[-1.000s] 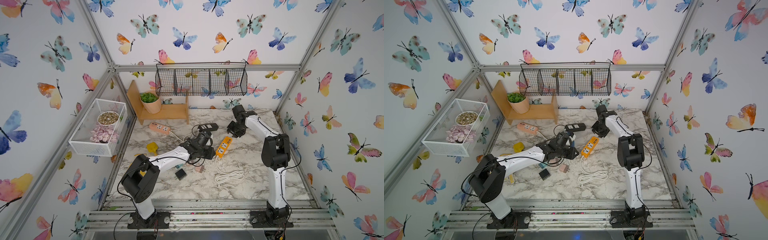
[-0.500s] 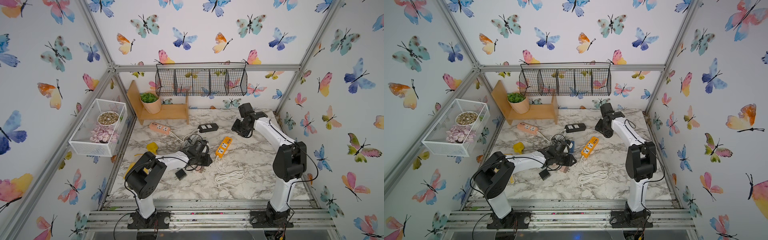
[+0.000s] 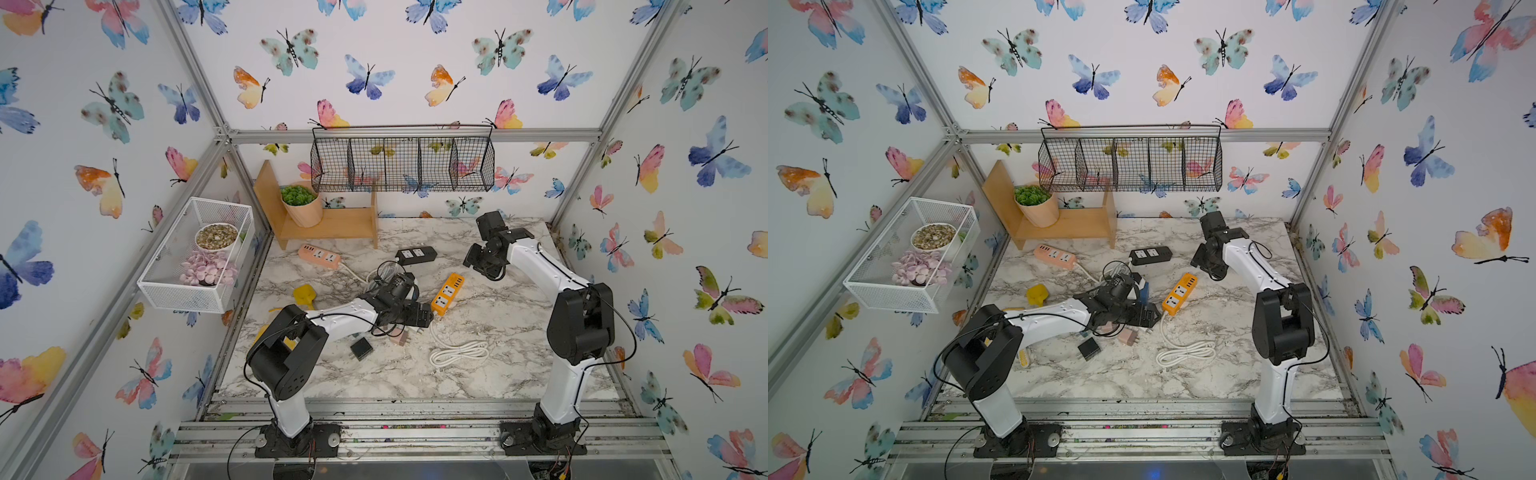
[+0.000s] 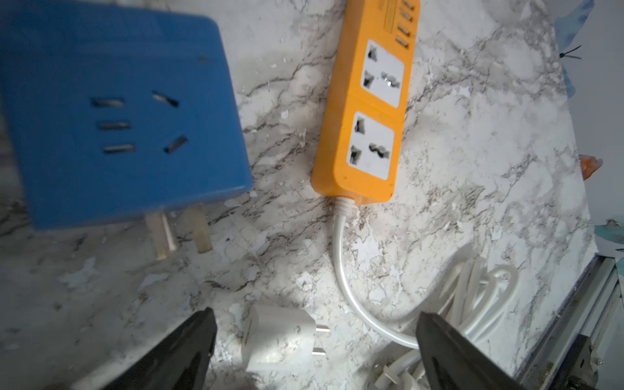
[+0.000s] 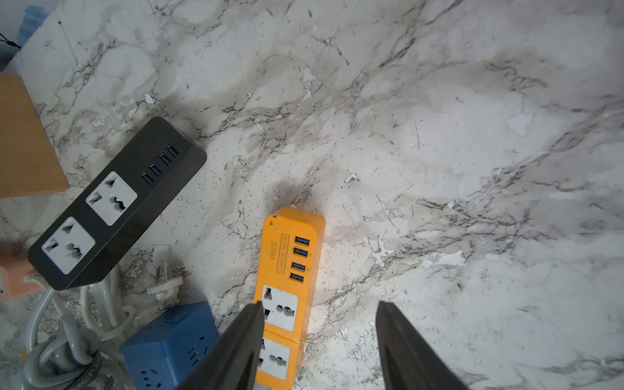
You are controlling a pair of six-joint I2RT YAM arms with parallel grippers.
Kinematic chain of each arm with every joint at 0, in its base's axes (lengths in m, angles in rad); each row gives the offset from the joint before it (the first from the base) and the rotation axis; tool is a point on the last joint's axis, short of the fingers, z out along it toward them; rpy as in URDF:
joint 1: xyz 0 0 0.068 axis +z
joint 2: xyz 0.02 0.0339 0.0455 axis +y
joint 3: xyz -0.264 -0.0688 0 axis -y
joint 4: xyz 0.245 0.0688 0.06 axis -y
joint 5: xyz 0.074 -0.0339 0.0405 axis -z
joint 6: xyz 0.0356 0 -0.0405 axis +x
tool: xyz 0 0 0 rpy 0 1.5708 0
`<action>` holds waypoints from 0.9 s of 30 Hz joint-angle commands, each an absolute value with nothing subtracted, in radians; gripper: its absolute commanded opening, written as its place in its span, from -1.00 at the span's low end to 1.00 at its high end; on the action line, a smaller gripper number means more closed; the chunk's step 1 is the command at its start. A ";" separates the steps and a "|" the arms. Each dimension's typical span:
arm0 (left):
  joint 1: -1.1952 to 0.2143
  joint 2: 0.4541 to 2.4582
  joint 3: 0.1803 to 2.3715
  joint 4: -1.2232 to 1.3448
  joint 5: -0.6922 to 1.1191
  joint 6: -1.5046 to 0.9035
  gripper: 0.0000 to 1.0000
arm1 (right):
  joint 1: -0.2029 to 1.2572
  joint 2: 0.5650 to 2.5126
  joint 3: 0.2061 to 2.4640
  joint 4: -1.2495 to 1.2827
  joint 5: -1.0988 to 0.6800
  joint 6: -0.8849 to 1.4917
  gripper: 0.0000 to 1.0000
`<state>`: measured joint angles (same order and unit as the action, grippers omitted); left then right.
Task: Pull the plug off the socket
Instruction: Place the plug at the center of the board.
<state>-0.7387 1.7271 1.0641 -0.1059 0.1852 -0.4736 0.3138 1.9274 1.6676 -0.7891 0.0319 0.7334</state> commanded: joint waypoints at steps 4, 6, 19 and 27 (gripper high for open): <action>-0.720 1.576 1.129 -0.212 0.100 -0.435 0.97 | 0.314 1.879 1.714 -0.779 0.108 0.699 0.34; -0.694 1.507 1.122 -0.222 0.107 -0.446 0.97 | 0.313 1.861 1.707 -0.766 0.128 0.686 0.39; -0.442 0.975 0.840 -0.302 -0.568 -0.419 0.97 | 0.315 1.599 1.325 -0.459 0.416 0.571 0.96; -0.109 0.984 0.532 0.081 -0.247 -0.042 0.97 | 0.313 1.424 0.874 0.187 0.432 0.356 0.97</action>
<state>-0.1982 0.9524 0.5938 -0.0818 -0.3622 -0.2222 0.3134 1.4914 0.9874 -0.1516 0.3553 0.4747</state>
